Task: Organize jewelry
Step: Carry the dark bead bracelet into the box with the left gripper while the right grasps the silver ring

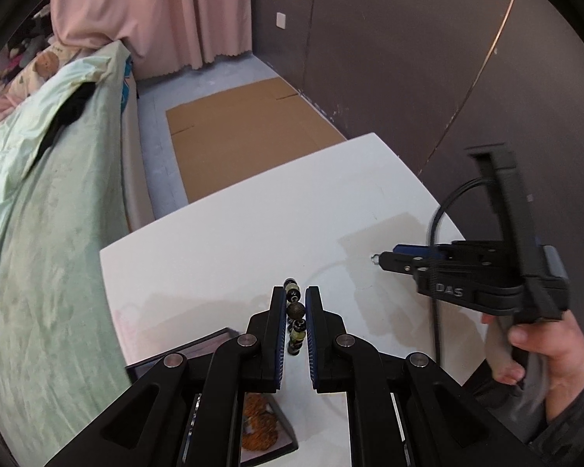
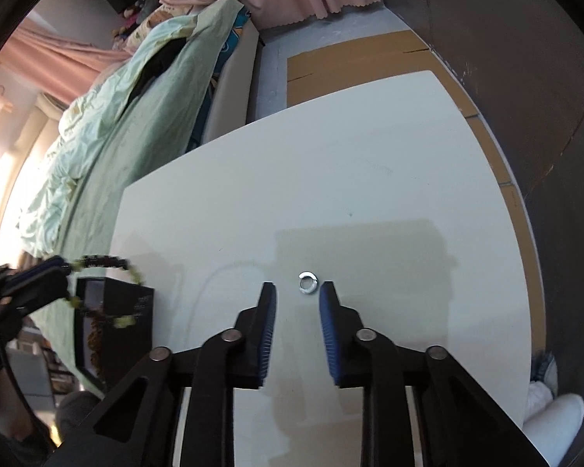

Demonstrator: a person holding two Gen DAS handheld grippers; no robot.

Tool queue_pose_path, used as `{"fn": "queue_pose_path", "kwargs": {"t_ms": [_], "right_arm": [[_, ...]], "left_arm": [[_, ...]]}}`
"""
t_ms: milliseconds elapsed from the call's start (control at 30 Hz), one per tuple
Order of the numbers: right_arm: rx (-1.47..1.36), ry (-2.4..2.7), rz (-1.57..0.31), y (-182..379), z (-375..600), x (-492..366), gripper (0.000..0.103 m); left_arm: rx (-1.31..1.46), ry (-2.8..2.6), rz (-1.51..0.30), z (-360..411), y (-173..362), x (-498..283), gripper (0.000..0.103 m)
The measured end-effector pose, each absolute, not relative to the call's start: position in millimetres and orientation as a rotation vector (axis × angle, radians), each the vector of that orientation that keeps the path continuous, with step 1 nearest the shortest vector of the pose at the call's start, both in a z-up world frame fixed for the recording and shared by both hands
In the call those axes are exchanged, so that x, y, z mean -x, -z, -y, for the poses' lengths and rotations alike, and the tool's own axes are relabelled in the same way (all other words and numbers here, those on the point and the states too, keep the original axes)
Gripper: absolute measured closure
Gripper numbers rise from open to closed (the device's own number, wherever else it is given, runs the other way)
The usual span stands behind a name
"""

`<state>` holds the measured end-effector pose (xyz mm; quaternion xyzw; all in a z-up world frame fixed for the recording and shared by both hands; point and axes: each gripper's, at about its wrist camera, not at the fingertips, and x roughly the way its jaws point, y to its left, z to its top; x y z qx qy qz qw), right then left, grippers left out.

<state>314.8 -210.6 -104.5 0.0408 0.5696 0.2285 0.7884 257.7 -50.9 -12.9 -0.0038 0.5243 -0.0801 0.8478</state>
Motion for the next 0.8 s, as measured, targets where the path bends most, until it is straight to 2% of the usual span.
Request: {"fn": "queue_pose_path", "kwargs": {"t_ms": [400,567,800], "right_arm": [[0.146,-0.401,-1.184,107.5,183.5,-311.3,0.082],[0.248,-0.364,-1.154,111.9,171.2,-308.0,0.088],[0.295,-0.348,-1.143,109.7,166.2,-302.0,0.089]], "left_arm": [[0.048,0.135,-1.055,12.8,-9.4,-231.3,0.093],[0.062,0.124,-1.046,0.4,-15.2,-221.3,0.093],[0.057,0.109,-1.047,-9.5,-14.6,-209.1,0.093]]}}
